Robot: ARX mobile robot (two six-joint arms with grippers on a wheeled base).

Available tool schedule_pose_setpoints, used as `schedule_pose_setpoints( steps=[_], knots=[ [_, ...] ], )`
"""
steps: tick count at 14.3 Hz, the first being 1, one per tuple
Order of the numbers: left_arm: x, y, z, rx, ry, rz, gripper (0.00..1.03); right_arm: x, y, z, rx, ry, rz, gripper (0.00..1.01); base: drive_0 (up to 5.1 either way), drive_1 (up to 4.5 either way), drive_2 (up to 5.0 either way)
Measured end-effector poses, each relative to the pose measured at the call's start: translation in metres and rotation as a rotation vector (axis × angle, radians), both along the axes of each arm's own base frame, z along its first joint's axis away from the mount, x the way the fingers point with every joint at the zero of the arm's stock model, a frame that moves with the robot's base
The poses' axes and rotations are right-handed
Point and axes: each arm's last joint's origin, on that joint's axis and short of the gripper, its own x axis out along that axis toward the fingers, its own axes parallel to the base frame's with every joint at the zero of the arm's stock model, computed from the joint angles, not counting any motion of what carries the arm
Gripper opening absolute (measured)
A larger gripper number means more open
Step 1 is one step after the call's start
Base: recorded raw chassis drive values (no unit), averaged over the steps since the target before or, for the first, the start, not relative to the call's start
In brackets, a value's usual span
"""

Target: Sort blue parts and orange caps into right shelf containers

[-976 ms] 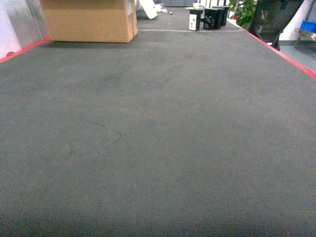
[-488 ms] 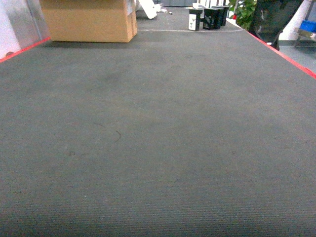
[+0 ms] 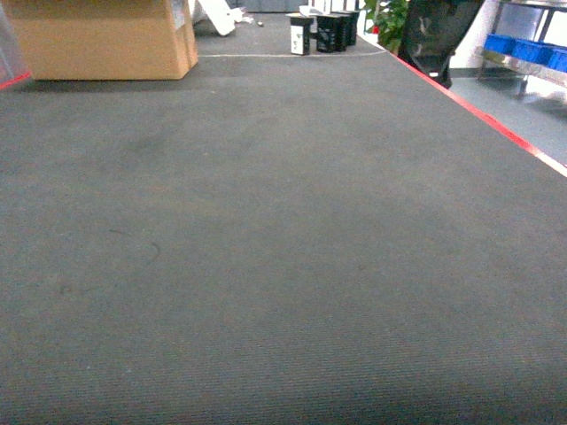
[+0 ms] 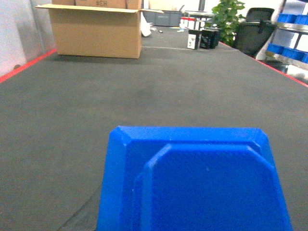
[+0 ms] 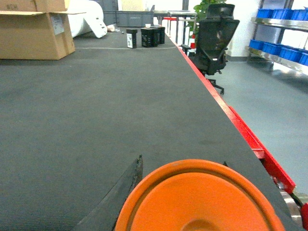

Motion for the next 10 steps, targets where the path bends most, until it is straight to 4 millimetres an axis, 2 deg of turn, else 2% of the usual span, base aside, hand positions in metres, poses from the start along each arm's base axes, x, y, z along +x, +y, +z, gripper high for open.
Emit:
schedule_pose_setpoints(
  steps=[10],
  knots=[
    [0.0000,0.0000,0.0000,0.000,0.000,0.000,0.41,0.0000,0.0000,0.0000,0.000,0.000,0.000,0.42,-1.6,-1.63,-1.6]
  ],
)
